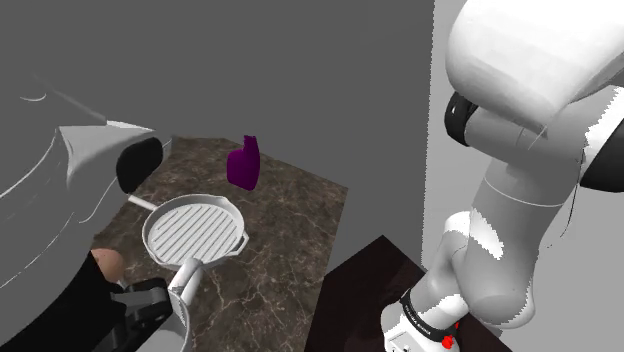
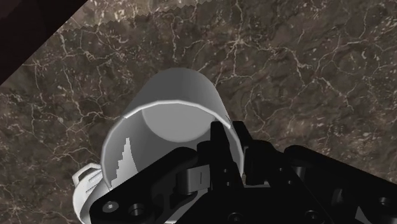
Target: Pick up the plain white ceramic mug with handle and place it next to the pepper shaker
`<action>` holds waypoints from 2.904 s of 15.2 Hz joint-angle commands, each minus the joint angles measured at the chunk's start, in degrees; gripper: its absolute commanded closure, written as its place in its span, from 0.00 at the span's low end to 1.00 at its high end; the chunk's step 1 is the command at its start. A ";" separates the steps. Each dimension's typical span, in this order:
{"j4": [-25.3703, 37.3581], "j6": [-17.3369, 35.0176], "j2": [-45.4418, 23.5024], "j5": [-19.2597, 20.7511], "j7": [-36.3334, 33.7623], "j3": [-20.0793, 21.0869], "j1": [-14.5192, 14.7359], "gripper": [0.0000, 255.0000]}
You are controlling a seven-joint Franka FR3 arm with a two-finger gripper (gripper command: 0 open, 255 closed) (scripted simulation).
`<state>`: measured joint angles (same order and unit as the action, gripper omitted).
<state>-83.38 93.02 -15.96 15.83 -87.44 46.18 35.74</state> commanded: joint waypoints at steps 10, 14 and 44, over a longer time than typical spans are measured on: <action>-9.18 8.69 0.54 -0.09 -0.74 -0.31 -1.42 1.00; -11.91 11.59 0.20 0.32 -1.23 -0.50 -1.59 1.00; -22.83 26.69 -6.12 6.51 -6.15 -3.28 -0.18 1.00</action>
<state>-106.21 119.71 -22.07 22.34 -93.58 42.90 35.55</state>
